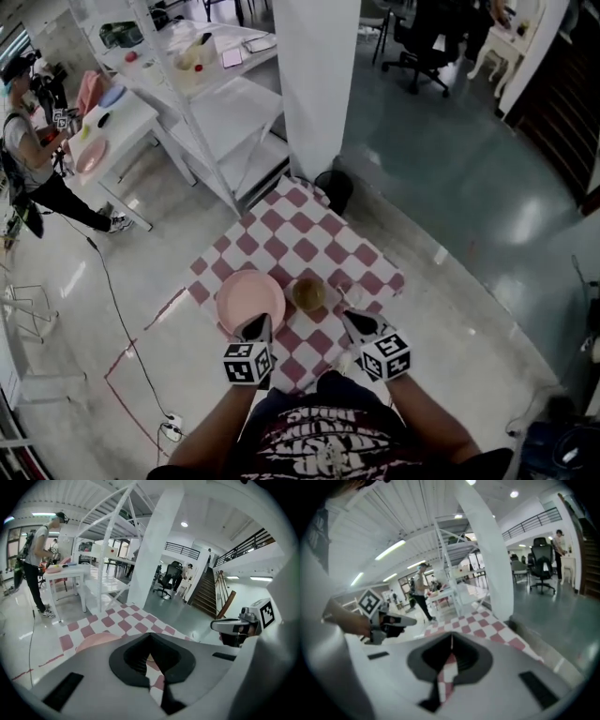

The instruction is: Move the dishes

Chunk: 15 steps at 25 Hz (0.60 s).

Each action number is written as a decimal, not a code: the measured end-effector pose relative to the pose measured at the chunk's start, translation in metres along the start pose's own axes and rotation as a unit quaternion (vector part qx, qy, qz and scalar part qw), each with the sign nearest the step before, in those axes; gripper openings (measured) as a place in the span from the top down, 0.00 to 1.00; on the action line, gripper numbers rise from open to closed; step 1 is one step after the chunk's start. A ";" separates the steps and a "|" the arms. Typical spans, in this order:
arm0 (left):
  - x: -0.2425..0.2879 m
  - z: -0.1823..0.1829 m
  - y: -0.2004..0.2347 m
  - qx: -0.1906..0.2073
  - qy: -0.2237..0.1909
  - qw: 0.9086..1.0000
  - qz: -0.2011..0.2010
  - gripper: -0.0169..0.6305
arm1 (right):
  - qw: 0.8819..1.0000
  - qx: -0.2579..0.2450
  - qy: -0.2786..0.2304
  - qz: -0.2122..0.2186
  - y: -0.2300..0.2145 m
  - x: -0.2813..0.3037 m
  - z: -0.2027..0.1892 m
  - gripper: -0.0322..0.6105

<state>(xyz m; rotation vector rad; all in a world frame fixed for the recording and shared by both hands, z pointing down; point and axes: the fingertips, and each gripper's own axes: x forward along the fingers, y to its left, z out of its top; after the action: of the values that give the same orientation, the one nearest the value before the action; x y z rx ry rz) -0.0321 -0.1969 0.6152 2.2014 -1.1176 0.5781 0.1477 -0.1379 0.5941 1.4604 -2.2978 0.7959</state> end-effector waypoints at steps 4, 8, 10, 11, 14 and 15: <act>-0.034 0.024 0.003 0.004 -0.067 0.996 0.066 0.93 | 0.997 -0.053 -0.024 0.051 0.005 0.006 0.031 0.89; -0.084 0.062 -0.005 0.053 -0.159 0.979 0.112 0.93 | 0.989 -0.089 -0.053 0.110 0.020 -0.008 0.062 0.89; -0.109 0.080 -0.021 0.099 -0.206 0.967 0.116 0.93 | 0.983 -0.099 -0.064 0.144 0.030 -0.019 0.075 0.89; -0.120 0.086 -0.029 0.120 -0.222 0.960 0.120 0.93 | 0.980 -0.111 -0.066 0.154 0.034 -0.024 0.079 0.89; -0.141 0.091 -0.044 0.143 -0.242 0.950 0.133 0.93 | 0.973 -0.148 -0.066 0.164 0.043 -0.035 0.084 0.89; -0.144 0.090 -0.045 0.139 -0.242 0.951 0.136 0.93 | 0.971 -0.161 -0.070 0.163 0.046 -0.038 0.085 0.89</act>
<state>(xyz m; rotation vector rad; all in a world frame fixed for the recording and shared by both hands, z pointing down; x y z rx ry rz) -0.0641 -0.1548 0.4474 2.5320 -1.7019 0.3223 0.1266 -0.1465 0.4926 1.0426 -2.6629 0.3769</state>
